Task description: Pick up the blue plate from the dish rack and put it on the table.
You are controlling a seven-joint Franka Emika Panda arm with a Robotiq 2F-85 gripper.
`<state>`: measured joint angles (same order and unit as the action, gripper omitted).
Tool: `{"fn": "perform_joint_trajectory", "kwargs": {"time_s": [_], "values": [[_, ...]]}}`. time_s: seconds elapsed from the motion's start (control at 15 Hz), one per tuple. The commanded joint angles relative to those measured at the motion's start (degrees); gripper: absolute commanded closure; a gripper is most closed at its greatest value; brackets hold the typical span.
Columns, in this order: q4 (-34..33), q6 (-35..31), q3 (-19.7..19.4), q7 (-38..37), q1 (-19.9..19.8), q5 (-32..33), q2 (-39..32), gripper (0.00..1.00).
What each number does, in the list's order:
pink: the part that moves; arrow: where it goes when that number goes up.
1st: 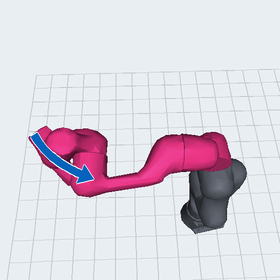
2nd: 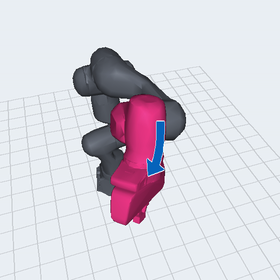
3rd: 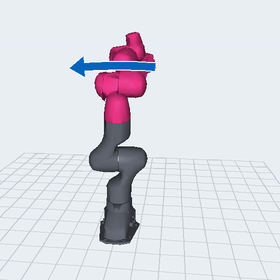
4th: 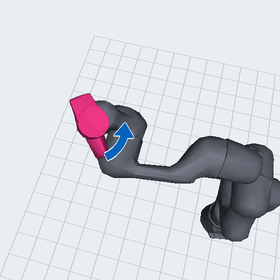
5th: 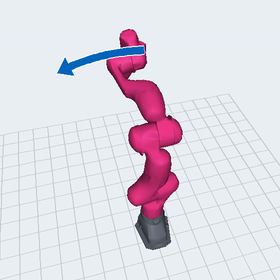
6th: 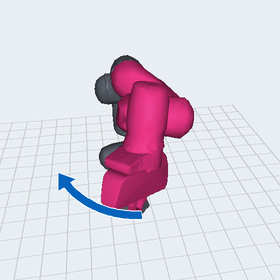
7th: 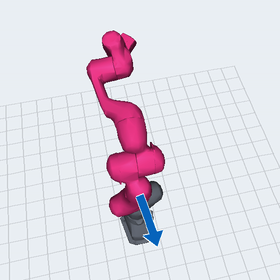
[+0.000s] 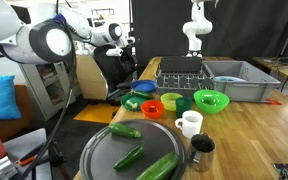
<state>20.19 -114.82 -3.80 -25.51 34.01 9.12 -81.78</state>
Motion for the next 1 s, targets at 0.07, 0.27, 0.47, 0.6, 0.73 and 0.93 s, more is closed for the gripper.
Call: {"fn": "perform_joint_trajectory", "kwargs": {"time_s": [0.07, 0.27, 0.47, 0.6, 0.73, 0.93], "values": [[0.0, -2.0, -1.9, -1.5, 0.9, 1.0, 0.5, 0.0], [0.0, -4.1, -2.5, -0.5, 1.1, 1.5, 0.3, 0.0], [0.0, -4.0, -1.8, -0.5, 1.0, 0.5, 0.4, 0.0], [0.1, -4.2, -1.8, -0.5, 1.1, 0.5, 0.3, 0.0], [0.1, -4.3, -1.8, -0.5, 1.1, 0.6, 0.3, 0.0], [0.1, -4.3, -1.8, -0.5, 1.1, 0.6, 0.3, 0.0]]}}
